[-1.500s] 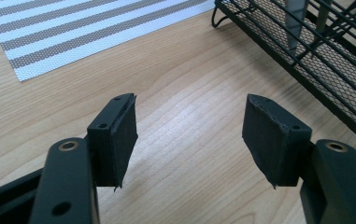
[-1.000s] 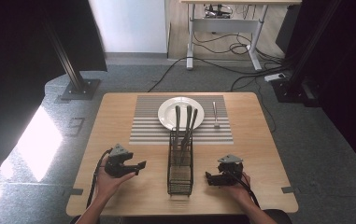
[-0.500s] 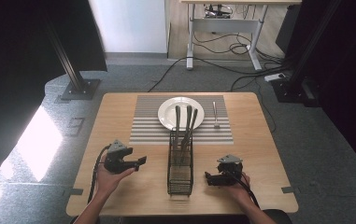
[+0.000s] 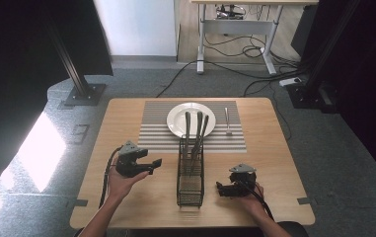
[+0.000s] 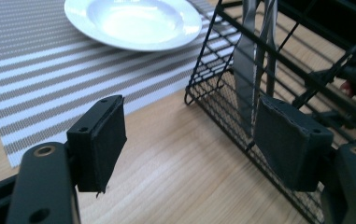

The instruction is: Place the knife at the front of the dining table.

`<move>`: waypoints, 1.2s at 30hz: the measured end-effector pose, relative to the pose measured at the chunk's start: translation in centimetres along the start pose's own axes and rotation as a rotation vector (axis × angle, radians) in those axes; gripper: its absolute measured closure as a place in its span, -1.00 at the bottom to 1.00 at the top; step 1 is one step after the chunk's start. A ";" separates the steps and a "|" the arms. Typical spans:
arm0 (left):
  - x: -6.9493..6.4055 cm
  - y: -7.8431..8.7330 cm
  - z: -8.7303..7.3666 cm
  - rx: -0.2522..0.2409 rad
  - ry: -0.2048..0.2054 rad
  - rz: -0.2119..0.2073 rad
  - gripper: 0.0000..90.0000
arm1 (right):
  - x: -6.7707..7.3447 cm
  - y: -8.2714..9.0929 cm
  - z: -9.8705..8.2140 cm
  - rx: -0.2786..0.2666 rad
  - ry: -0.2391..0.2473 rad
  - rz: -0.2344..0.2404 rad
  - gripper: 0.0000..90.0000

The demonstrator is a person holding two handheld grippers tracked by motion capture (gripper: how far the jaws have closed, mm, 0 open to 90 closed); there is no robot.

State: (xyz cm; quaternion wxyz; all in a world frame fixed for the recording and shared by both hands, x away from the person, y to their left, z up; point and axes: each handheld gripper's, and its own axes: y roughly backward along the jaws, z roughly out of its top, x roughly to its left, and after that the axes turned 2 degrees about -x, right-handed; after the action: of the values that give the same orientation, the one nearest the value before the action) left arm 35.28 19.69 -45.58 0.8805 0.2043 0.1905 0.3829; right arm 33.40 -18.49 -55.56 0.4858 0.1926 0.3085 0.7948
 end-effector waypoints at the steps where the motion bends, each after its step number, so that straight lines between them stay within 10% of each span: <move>1: 0.0 -0.1 0.3 -0.006 0.004 -0.003 -0.42 | 0.0 0.0 0.0 0.000 0.000 0.000 -1.00; 36: -1.1 -2.4 7.0 -0.058 0.004 -0.064 -0.34 | 0.0 0.1 0.0 -0.002 0.002 0.005 -0.98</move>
State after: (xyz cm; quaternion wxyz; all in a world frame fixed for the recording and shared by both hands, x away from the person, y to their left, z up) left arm 39.43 15.84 -40.67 0.8976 0.1716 0.1874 0.3602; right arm 33.33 -18.48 -55.52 0.4837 0.1920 0.3078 0.7965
